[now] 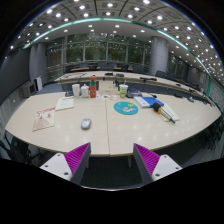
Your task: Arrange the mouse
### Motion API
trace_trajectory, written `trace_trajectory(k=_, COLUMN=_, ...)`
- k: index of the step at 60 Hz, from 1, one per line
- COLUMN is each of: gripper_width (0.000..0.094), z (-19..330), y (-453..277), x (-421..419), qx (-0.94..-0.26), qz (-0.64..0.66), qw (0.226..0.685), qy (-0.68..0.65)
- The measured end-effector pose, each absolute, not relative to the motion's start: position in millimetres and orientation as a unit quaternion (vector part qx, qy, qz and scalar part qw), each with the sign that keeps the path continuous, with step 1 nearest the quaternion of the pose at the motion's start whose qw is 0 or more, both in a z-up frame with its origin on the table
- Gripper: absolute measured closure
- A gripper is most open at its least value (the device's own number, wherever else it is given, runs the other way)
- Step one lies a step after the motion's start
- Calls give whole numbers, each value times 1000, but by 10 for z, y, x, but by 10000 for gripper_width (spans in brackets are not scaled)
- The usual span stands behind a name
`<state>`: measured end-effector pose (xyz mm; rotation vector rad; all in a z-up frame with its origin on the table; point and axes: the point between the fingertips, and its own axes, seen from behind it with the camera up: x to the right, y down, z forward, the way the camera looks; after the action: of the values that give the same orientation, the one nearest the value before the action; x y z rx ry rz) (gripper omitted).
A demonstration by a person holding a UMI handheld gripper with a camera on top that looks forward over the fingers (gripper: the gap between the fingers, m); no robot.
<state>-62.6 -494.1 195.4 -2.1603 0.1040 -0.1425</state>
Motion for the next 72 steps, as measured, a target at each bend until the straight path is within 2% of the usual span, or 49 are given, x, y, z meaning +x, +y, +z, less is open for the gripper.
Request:
trace_trajectory(k=13, gripper_width=70, z=1652, y=-5012, x=-1019, qx=-888, qz=-73, qw=451, qy=59)
trace_trajectory(k=15, gripper_width=74, z=1471, y=-4928, x=-1202, qx=-889, qz=-72, qw=448, qy=60)
trace_trajectory(k=24, gripper_width=77, z=1165, y=-4645, x=-1656, qx=-896, qz=-52, qw=437, qy=60)
trace_trajectory(k=35, gripper_width=77, z=853, y=-3899, x=-1924, qx=-898, qz=-36, qw=435, qy=54)
trace_trajectory(k=51, gripper_width=91, z=444, y=-2347, x=-1926, qx=-887, qz=-29, qw=460, qy=36)
trace_trajectory(k=56, gripper_width=141, z=280, y=-1973, x=-1898, qx=-889, qz=-31, qw=456, qy=29)
trace_trajectory(k=65, gripper_width=317, z=-88, y=-1664, x=-1877, qx=-905, qz=-22, qw=424, qy=32)
trace_trajectory(k=69, gripper_width=433, z=-130, y=-1606, x=-1822, qx=-904, qz=-30, qw=425, qy=34)
trace_trajectory(k=72, gripper_width=445, z=-144, y=-1604, x=-1803, qx=-905, qz=-27, qw=424, qy=31)
